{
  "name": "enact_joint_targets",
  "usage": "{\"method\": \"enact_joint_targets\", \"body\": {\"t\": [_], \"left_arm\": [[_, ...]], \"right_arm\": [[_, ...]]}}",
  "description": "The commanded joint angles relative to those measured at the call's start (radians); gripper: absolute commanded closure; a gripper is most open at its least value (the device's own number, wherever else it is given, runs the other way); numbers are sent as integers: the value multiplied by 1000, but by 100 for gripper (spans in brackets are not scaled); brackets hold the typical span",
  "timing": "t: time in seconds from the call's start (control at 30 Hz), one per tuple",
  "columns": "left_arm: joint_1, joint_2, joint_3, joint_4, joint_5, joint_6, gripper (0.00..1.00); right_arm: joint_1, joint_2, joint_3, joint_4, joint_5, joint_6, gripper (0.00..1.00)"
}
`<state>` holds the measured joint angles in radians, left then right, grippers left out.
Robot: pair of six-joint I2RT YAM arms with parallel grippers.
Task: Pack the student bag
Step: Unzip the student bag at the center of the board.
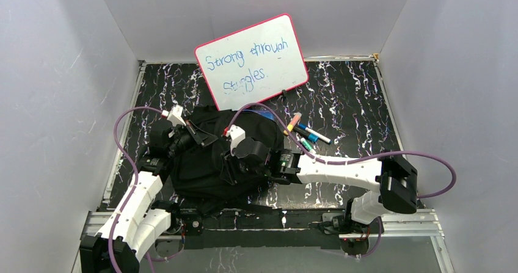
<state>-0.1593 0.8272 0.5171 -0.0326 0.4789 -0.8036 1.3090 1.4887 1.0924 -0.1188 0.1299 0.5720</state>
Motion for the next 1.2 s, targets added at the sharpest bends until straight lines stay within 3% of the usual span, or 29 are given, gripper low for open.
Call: {"method": "enact_joint_targets", "body": {"t": [0.0,0.27,0.6,0.83,1.17], "left_arm": [[3,-8,-4,39,-5,3,100],[3,-18,-3,39,-6,1,100],[3,-24,-11,39,-5,-9,100],[3,-28,-12,39,-9,-13,100],[3,-28,-17,-3,-23,7,100]], "right_arm": [[10,16,52,61,-17,-7,59],[13,54,52,10,94,40,60],[13,116,77,31,89,37,61],[13,145,79,25,140,50,68],[12,39,-4,86,140,59,99]]}}
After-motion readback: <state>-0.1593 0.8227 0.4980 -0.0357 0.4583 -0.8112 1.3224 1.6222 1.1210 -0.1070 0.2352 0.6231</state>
